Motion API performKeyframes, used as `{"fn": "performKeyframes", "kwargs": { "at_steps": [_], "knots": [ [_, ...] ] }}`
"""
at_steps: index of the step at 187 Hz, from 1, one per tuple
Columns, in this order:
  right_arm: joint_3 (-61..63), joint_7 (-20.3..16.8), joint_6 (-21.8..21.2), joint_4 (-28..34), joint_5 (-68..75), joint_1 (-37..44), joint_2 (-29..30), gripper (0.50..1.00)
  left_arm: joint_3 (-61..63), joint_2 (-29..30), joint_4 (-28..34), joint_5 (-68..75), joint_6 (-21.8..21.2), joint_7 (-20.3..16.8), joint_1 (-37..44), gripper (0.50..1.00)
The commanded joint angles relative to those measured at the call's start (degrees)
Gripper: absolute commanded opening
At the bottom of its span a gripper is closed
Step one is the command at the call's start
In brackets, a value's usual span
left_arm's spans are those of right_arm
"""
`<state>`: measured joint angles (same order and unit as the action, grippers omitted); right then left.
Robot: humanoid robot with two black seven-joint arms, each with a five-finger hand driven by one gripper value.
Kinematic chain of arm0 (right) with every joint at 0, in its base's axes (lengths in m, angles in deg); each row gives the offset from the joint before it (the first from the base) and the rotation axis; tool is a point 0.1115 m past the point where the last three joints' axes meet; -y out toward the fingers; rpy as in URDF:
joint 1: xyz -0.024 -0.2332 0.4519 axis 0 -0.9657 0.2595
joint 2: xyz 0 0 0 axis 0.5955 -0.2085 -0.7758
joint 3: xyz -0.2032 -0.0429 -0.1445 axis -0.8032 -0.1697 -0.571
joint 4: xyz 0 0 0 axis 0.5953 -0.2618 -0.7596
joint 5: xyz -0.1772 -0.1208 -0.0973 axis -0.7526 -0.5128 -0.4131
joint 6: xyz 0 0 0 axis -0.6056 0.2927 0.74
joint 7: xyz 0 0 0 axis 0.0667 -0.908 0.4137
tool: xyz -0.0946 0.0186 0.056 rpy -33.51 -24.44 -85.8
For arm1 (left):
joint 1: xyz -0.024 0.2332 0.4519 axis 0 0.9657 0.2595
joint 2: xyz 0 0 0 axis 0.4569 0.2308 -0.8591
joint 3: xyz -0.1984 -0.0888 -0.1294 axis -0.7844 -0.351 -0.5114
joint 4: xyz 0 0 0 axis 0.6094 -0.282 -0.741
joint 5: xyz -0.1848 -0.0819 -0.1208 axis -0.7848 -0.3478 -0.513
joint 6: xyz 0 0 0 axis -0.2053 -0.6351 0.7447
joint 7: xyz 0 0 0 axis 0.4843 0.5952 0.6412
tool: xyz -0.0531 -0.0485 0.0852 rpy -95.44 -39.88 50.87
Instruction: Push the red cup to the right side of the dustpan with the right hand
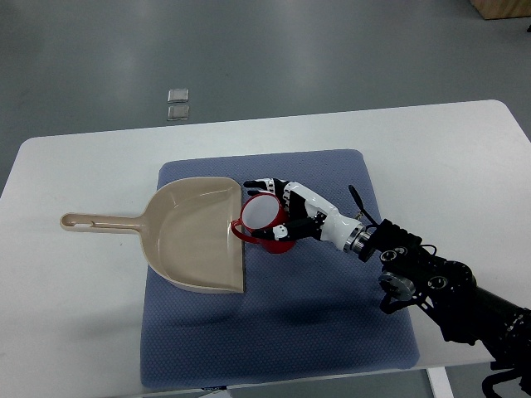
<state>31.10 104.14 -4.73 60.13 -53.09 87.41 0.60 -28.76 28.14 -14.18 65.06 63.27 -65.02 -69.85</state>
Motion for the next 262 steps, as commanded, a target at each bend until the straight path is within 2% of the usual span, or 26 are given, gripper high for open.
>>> {"fn": "performKeyframes", "kwargs": {
  "at_steps": [1, 37, 217, 262],
  "knots": [
    [0.1, 0.0, 0.3, 1.2, 0.2, -0.5, 0.1, 0.932, 0.0, 0.0, 0.0, 0.0, 0.0, 0.0, 0.0, 1.0],
    [0.2, 0.0, 1.4, 3.0, 0.3, -1.2, 0.2, 0.932, 0.1, 0.0, 0.0, 0.0, 0.1, 0.0, 0.0, 1.0],
    [0.4, 0.0, 1.5, 2.4, 0.3, -4.4, 0.3, 0.932, 0.2, 0.0, 0.0, 0.0, 0.0, 0.0, 0.0, 1.0],
    [0.2, 0.0, 2.8, 2.8, 0.3, -4.8, 0.3, 0.932, 0.2, 0.0, 0.0, 0.0, 0.0, 0.0, 0.0, 1.0]
  ]
}}
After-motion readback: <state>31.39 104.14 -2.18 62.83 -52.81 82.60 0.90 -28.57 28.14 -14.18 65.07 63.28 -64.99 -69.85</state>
